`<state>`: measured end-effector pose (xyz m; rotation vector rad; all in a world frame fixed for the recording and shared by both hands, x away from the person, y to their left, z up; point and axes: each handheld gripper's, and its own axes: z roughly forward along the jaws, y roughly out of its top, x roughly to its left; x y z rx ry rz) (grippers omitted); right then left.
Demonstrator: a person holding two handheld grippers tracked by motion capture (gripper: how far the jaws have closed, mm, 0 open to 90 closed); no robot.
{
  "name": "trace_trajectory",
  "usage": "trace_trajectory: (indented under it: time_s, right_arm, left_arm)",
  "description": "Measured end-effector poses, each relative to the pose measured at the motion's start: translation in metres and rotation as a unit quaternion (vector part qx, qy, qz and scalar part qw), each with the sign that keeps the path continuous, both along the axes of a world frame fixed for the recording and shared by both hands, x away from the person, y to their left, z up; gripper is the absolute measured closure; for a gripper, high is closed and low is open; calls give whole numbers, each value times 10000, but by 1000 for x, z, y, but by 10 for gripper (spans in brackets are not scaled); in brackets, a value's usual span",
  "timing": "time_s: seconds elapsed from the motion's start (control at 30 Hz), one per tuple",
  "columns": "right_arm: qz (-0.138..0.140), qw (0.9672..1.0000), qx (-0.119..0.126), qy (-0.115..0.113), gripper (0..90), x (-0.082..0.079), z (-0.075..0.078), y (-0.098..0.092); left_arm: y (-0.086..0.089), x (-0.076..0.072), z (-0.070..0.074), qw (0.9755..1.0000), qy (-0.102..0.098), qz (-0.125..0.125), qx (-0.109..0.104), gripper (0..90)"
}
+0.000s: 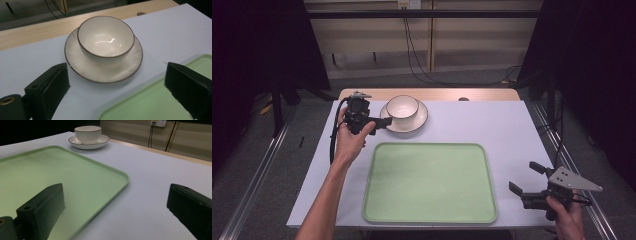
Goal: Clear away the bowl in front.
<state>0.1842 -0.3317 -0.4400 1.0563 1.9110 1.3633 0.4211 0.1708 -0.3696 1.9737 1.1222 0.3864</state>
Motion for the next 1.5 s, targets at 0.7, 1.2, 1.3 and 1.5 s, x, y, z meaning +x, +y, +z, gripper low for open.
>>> trace_trajectory:
  time_s: [0.7,1.2,1.3,1.5]
  right_arm:
    - [16,10000,-51,17,8,0,0,0]
    - [47,10000,-79,29,8,0,-1,0]
    - [23,9999,-98,32,8,0,-1,0]
    - [41,9999,-119,75,8,0,-2,1]
  left_arm:
    - [-12,57,-11,9948,890,371,315,142]
    - [-27,87,-32,9871,1382,546,601,255]
    - [-27,90,-33,9867,1390,628,555,294]
    - [-36,95,-37,9854,1384,684,718,341]
